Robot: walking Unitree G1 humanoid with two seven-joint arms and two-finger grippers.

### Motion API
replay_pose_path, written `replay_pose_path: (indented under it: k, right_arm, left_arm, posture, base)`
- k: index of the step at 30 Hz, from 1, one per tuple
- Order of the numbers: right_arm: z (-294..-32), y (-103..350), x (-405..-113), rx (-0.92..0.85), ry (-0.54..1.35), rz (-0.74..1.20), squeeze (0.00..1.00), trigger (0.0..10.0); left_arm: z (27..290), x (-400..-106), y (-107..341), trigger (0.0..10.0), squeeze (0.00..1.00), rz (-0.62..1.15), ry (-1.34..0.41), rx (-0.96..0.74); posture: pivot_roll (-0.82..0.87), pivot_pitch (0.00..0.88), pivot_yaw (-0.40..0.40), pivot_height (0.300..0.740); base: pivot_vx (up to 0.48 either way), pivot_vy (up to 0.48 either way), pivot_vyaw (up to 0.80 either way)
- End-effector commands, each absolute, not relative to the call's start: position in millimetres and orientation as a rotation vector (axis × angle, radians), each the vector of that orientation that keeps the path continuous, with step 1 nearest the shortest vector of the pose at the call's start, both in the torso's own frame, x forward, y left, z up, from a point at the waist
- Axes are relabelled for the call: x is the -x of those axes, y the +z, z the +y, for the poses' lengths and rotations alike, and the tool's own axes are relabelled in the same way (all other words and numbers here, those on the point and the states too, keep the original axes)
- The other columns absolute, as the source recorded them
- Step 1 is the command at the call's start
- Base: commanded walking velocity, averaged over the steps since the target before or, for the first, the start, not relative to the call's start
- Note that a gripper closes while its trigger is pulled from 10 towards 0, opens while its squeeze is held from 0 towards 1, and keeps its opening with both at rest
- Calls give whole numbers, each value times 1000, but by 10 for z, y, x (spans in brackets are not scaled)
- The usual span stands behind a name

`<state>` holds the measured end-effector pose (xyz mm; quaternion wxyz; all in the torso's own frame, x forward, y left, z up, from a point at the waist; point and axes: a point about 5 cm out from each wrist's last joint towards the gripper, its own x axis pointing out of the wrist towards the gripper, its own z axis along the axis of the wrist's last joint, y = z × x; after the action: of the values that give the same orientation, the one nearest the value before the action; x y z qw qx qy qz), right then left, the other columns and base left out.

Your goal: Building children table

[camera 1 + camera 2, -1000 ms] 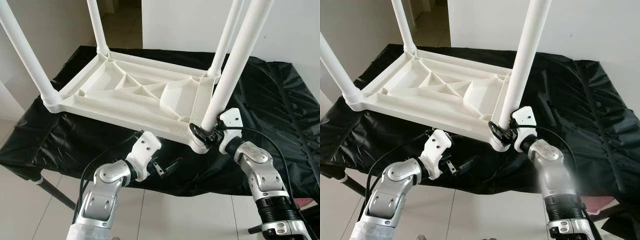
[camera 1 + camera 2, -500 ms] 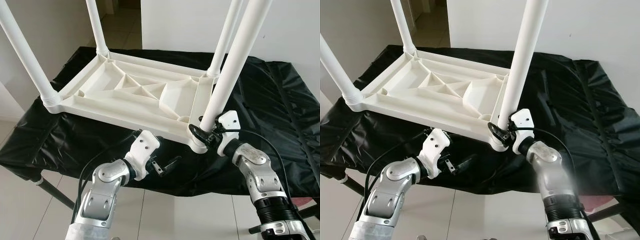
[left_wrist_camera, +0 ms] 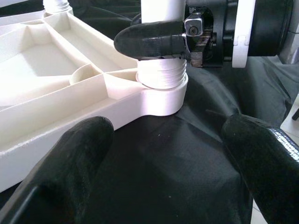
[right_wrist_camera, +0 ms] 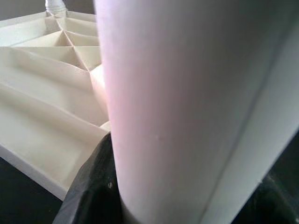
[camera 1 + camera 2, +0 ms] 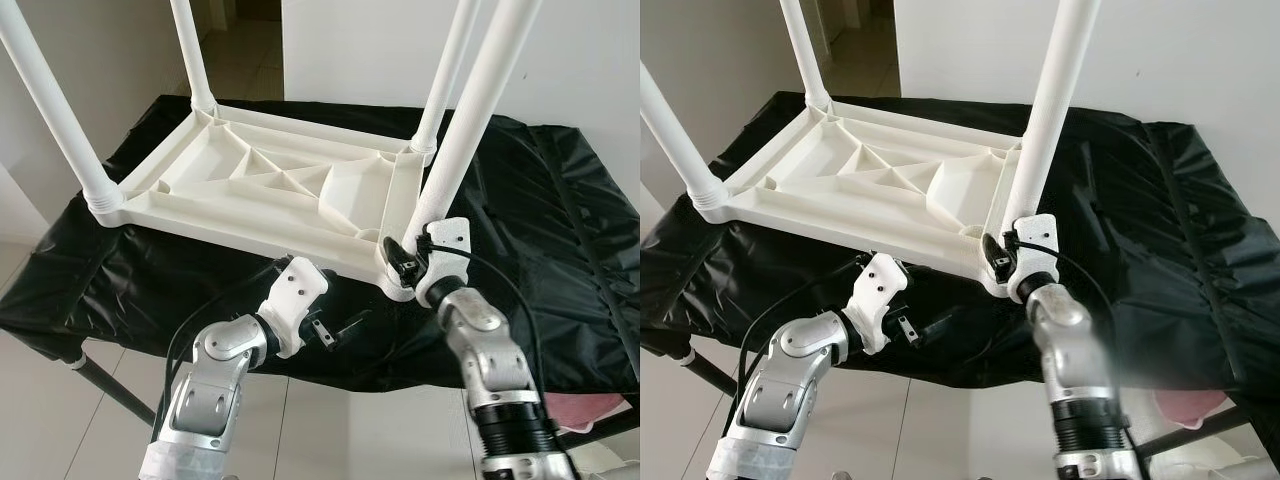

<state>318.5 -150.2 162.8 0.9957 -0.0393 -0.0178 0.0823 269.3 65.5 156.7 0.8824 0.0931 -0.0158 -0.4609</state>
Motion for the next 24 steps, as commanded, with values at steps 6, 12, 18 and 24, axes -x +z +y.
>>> replay_pose_path:
  k: [6, 12, 18, 24]
  right_arm:
    - [-1433, 1451, -3013, -26, -148, 29, 0, 10000]
    - [-1288, 1500, -2975, -77, -101, 21, 0, 10000]
    - [-1308, 1524, -2977, -68, -114, 18, 0, 10000]
    - [-1277, 1553, -2955, -81, -87, -13, 1000, 10000]
  left_arm:
    - [738, -2755, 1511, 10000, 0, -15, -756, -170]
    - [767, -2746, 1488, 10000, 0, -10, -748, -171]
    - [770, -2760, 1503, 10000, 0, -18, -750, -183]
    - [789, -2774, 1523, 10000, 0, -23, -734, -176]
  posture:
    - [-19, 69, -29, 740]
    - [-30, 62, -28, 740]
    - [-29, 60, -30, 740]
    - [-24, 59, -31, 740]
  base:
    - [0, 0, 0]
    - [0, 0, 0]
    - [0, 0, 0]
    - [0, 0, 0]
